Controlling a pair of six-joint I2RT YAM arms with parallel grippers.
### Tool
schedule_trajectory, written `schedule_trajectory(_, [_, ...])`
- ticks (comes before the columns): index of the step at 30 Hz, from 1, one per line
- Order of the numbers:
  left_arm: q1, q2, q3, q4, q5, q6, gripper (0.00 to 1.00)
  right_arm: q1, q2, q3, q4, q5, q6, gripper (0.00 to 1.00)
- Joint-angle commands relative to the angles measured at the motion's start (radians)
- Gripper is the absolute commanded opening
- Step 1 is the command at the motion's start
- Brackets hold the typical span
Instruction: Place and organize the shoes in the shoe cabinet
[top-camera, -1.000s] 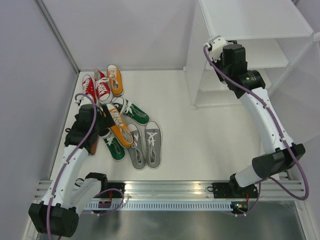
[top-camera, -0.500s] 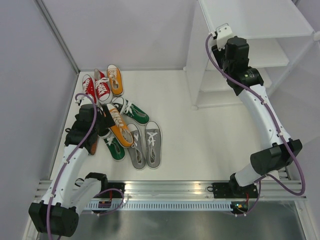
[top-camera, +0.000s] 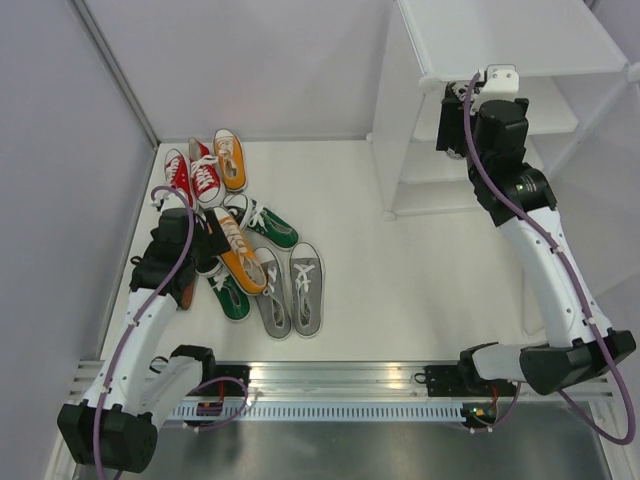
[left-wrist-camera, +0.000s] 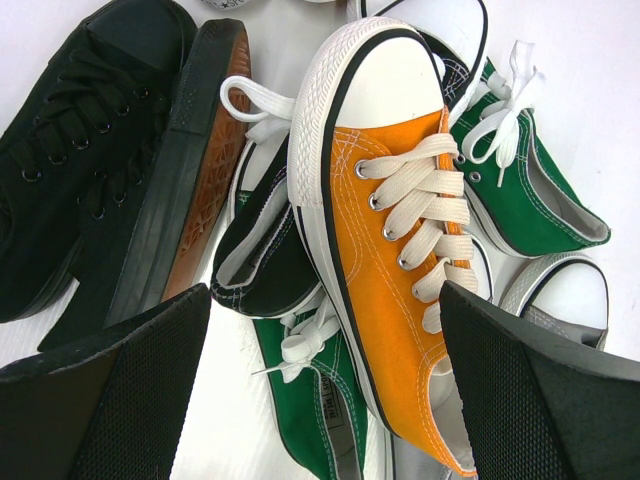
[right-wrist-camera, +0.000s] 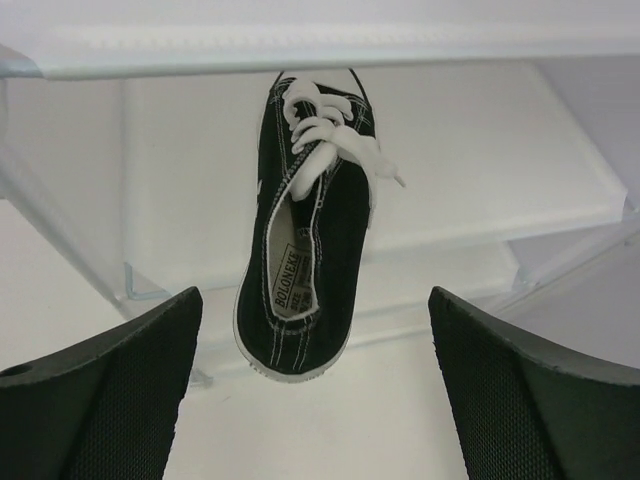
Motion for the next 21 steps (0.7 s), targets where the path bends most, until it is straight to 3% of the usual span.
schedule_trajectory(1, [0.005,-0.001,0.000,0.027,0.009,0.031,0.98,-0.004,-0.028,-0.076,-0.001,0.054,0.189,0.98])
schedule_trajectory(13, [0.005,-0.006,-0.004,0.028,0.004,0.031,0.98,-0.047,0.053,-0.150,0.128,0.060,0.238,0.94])
schedule_trajectory(16, [0.005,-0.004,-0.003,0.027,0.007,0.031,0.98,-0.073,0.061,-0.155,0.142,0.054,0.218,0.76])
schedule_trajectory(21, [0.005,-0.006,-0.001,0.028,0.012,0.028,0.98,-0.127,0.030,-0.150,0.153,0.010,0.165,0.27])
